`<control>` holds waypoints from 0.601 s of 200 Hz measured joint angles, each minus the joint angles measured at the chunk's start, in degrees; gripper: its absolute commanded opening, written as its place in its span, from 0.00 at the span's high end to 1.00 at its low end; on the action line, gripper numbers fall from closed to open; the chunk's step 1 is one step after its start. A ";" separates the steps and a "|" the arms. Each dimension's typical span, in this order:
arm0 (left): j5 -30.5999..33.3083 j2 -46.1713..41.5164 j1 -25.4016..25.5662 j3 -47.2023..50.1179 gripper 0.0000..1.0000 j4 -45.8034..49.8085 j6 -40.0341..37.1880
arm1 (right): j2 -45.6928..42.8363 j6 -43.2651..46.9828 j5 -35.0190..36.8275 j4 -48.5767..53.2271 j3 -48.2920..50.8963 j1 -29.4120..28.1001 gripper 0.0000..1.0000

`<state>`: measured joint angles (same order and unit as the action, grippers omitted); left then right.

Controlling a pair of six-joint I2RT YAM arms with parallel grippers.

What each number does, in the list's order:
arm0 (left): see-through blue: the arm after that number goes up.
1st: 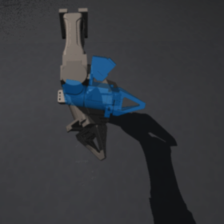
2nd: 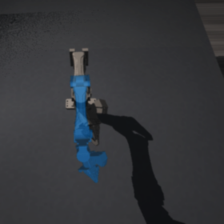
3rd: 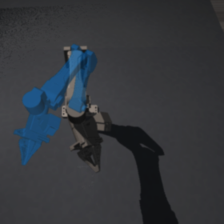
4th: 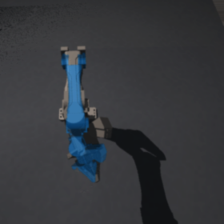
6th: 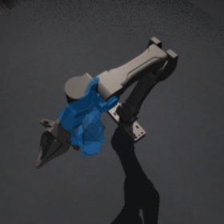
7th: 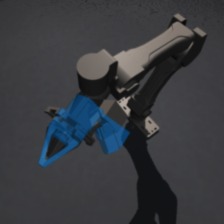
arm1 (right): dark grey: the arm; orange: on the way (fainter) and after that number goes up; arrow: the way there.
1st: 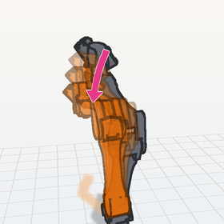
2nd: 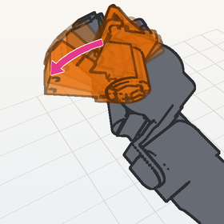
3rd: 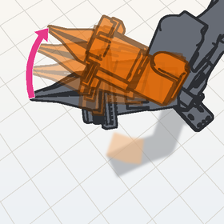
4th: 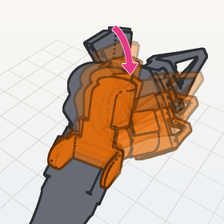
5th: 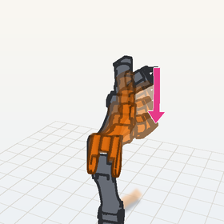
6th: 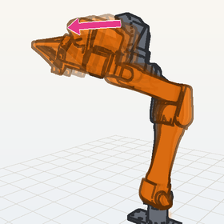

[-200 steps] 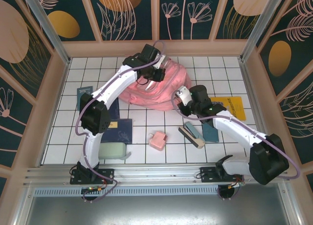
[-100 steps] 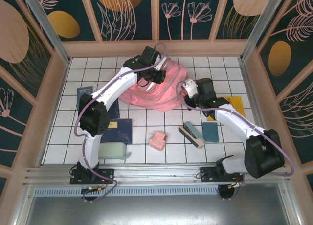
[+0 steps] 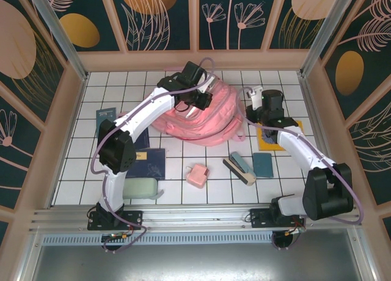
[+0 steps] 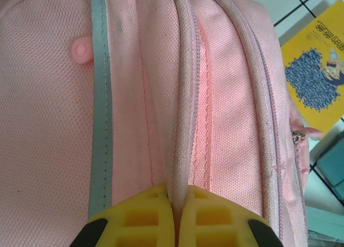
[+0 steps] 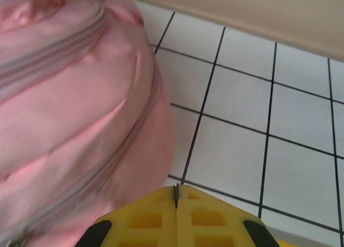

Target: Pack the student bag

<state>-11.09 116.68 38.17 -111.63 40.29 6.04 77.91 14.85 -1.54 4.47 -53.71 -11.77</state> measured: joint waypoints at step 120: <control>5.84 -10.45 1.14 13.94 1.00 -3.78 -6.84 | -13.64 -1.66 -5.53 13.11 2.38 -11.74 0.62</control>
<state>-5.26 106.24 39.31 -97.69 36.51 -0.80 64.27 13.19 -7.07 17.58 -51.33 -23.51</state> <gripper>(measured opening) 0.062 0.325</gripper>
